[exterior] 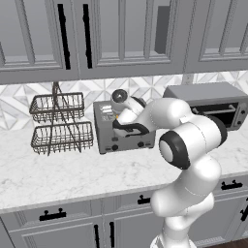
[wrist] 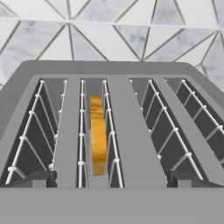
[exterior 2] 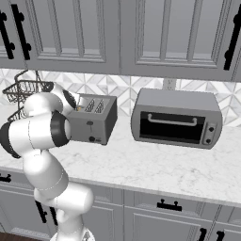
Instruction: Start the toaster. Once the lever pops up, take the bread to the plate on the dining counter.
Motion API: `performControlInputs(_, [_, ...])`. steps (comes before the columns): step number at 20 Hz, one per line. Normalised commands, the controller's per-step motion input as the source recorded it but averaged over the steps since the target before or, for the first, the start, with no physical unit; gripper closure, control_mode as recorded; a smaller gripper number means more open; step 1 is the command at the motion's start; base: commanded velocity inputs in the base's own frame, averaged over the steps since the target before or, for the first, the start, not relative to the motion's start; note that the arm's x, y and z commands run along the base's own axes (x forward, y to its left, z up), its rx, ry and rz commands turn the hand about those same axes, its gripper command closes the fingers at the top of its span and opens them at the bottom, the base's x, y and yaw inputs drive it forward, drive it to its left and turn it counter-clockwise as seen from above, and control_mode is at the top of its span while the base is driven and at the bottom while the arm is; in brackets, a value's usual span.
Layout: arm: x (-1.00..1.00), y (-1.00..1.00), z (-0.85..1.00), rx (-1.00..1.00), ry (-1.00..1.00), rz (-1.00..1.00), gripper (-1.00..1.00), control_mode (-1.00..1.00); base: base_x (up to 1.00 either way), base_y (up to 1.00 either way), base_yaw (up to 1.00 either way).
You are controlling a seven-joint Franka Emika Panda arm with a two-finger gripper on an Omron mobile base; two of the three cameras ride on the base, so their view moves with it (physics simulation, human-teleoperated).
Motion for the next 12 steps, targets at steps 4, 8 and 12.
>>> performControlInputs(4, [0.00, 0.00, 0.00, 0.00, 0.00, 0.00, -1.00, -1.00, 0.00, 0.00, 0.00])
performControlInputs(8, [0.00, 0.00, 0.00, 0.00, 0.00, 0.00, -1.00, -1.00, 0.00, 0.00, 0.00])
performControlInputs(12, [0.00, 0.00, 0.00, 0.00, 0.00, 0.00, -1.00, -1.00, 0.00, 0.00, 0.00])
